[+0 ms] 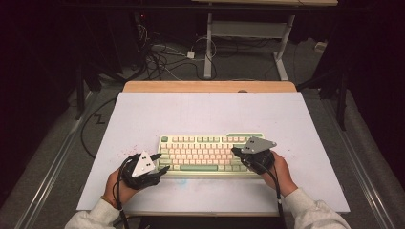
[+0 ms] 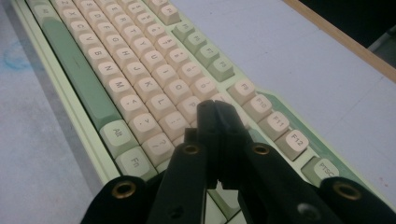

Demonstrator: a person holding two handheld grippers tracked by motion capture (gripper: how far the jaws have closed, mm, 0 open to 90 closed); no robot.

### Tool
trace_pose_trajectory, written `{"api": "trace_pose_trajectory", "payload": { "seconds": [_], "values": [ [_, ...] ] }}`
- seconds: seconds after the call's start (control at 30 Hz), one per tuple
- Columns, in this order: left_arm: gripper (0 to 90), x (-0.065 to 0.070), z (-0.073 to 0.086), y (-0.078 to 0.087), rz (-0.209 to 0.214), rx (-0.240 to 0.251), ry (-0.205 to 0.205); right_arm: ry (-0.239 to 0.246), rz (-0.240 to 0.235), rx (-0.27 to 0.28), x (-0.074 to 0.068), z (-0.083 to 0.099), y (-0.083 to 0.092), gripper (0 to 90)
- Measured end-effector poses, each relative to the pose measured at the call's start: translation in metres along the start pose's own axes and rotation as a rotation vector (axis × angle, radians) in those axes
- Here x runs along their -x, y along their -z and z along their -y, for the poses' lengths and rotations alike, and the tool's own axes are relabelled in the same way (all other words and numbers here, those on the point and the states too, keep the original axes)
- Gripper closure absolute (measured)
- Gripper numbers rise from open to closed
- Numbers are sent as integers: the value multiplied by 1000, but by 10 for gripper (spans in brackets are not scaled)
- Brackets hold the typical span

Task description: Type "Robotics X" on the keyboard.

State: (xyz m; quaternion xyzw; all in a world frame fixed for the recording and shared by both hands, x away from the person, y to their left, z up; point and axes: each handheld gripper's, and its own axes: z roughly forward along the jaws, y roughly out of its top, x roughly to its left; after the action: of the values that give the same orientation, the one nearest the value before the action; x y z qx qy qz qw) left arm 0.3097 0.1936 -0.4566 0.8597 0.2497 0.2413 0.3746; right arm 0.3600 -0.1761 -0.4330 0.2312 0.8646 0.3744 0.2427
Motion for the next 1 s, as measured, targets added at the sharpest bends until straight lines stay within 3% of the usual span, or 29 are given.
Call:
{"api": "trace_pose_trajectory", "payload": {
  "seconds": [0.03, 0.07, 0.13, 0.2, 0.23, 1.0],
  "values": [
    [388, 0, 1, 0, 9, -3, 11, 6, -4, 0, -1, -2, -2, 900],
    [316, 1, 2, -1, -13, -4, 8, 9, -6, 1, -1, -3, -4, 900],
    [263, 2, 4, 0, -42, -4, 17, 8, -8, 2, -1, -4, -5, 900],
    [255, 2, 6, 0, -41, 2, 28, 16, -12, -3, -2, -5, -7, 900],
    [208, 2, 7, 1, -49, 2, 34, 18, -17, -3, -2, -7, -9, 900],
    [203, 5, 17, 12, -85, 18, 65, 27, -33, -19, -4, -21, -28, 900]
  ]
}}
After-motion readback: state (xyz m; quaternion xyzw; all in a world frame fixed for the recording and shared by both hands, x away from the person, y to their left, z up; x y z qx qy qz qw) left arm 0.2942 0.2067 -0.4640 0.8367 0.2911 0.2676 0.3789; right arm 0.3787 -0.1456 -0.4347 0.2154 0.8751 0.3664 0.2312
